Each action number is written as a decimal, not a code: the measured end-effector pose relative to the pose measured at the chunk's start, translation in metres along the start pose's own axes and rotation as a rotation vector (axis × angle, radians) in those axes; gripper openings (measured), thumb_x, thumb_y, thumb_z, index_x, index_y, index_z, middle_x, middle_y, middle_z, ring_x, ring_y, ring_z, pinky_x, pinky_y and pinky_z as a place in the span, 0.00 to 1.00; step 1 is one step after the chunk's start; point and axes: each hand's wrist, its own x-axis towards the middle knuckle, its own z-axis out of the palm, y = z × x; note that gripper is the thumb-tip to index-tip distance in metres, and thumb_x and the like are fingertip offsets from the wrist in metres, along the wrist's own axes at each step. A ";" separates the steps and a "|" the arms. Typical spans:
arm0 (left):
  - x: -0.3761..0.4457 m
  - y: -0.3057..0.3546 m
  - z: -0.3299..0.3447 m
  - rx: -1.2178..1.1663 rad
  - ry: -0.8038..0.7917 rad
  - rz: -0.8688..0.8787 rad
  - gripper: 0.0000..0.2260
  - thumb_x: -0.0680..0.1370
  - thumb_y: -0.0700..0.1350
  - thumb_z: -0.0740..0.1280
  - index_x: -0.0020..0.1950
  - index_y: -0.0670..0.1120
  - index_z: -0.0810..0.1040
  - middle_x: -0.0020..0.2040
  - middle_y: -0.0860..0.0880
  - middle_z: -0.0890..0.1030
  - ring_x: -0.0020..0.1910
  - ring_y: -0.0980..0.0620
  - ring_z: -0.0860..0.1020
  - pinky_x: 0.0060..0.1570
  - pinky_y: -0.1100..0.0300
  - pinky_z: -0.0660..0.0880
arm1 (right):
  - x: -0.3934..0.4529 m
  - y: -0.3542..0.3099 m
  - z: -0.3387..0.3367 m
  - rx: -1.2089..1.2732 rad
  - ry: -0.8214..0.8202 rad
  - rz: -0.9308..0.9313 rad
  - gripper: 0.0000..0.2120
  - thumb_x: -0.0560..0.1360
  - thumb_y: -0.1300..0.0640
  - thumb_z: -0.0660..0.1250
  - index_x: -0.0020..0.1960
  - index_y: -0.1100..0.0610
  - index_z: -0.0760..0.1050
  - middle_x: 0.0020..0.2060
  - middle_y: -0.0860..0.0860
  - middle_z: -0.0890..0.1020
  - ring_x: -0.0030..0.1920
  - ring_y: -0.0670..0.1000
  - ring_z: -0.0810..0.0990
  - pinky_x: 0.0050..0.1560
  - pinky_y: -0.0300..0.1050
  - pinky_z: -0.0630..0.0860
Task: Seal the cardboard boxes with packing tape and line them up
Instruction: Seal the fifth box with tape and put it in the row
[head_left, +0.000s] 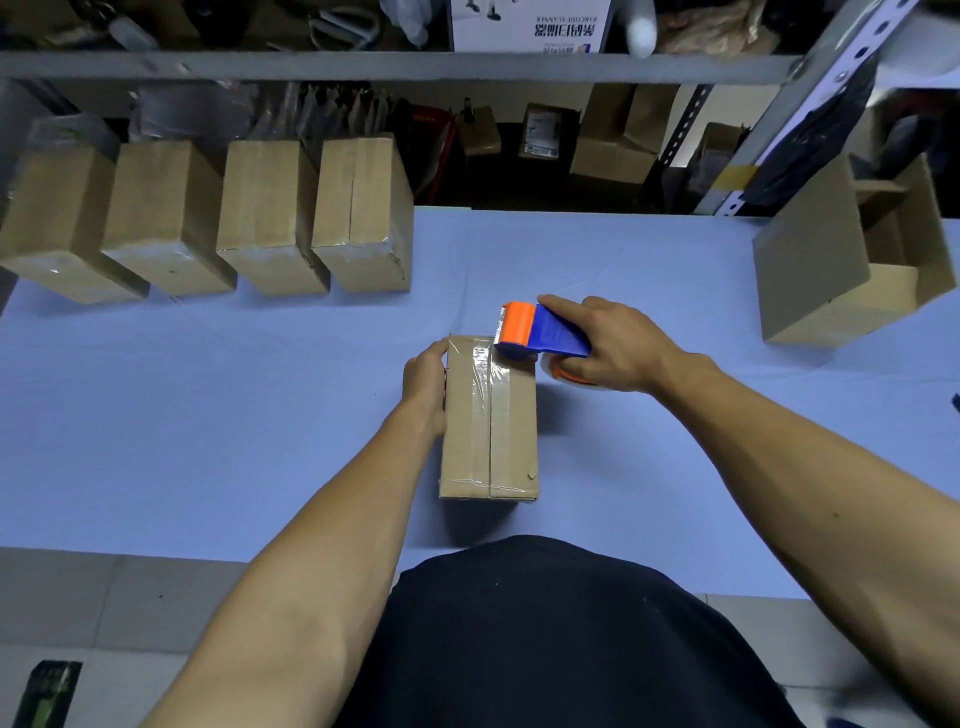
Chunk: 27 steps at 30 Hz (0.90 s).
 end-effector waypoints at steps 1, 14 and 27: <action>0.001 0.001 0.001 0.017 0.004 -0.022 0.08 0.78 0.47 0.66 0.47 0.43 0.80 0.39 0.44 0.81 0.35 0.45 0.78 0.37 0.56 0.77 | -0.001 -0.001 0.000 0.001 0.007 0.005 0.32 0.74 0.44 0.67 0.75 0.45 0.60 0.48 0.52 0.76 0.46 0.52 0.75 0.44 0.46 0.73; -0.035 -0.024 0.011 1.128 -0.028 0.996 0.24 0.83 0.42 0.59 0.79 0.40 0.59 0.80 0.45 0.61 0.80 0.49 0.53 0.77 0.57 0.45 | -0.007 -0.001 0.007 0.010 0.047 0.044 0.34 0.74 0.45 0.67 0.76 0.48 0.60 0.50 0.54 0.76 0.46 0.54 0.74 0.44 0.44 0.69; -0.031 -0.037 0.006 1.593 -0.022 0.878 0.45 0.76 0.72 0.52 0.81 0.45 0.38 0.81 0.50 0.38 0.79 0.53 0.36 0.77 0.47 0.36 | -0.013 0.016 0.005 0.012 -0.004 -0.062 0.38 0.75 0.37 0.66 0.79 0.48 0.56 0.54 0.57 0.77 0.52 0.60 0.77 0.49 0.49 0.72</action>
